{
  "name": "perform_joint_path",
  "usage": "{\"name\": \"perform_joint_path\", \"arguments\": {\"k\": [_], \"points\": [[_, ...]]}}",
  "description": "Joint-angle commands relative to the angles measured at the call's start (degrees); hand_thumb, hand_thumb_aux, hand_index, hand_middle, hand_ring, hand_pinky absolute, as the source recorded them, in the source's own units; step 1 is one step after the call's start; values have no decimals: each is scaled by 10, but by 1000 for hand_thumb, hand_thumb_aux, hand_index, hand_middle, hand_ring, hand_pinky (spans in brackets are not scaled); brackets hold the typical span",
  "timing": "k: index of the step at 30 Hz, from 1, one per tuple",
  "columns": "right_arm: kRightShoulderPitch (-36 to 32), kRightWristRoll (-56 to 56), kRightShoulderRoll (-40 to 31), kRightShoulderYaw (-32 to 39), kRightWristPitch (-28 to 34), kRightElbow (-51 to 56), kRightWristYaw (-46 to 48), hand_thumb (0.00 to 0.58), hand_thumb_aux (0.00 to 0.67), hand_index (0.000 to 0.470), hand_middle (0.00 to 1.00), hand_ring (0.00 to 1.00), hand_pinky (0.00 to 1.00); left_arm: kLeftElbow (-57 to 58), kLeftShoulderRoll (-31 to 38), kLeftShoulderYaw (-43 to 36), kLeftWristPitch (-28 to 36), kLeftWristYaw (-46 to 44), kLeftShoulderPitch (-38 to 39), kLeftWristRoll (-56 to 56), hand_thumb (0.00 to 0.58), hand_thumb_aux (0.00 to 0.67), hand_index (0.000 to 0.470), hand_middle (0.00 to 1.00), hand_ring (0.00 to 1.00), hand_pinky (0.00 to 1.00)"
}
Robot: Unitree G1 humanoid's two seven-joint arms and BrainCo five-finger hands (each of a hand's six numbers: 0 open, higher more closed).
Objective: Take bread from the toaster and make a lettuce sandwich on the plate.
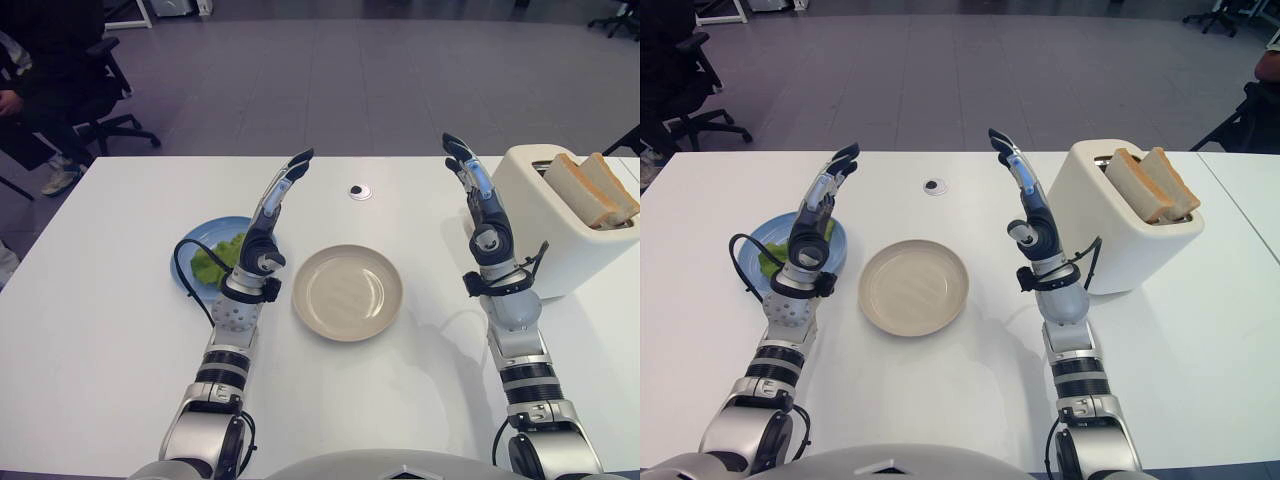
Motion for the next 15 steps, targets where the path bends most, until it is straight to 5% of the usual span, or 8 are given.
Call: {"name": "perform_joint_path", "arguments": {"k": [1, 15], "points": [[-9, -8, 1, -1, 0, 3, -1, 0, 0, 0, 0, 0, 0, 4, 2, 3, 2, 1, -7, 8, 0, 0, 0, 0, 0, 0], [-4, -9, 0, 0, 0, -1, -1, 0, 0, 0, 0, 0, 0, 2, 2, -1, 1, 0, -2, 9, 0, 0, 0, 0, 0, 0]]}}
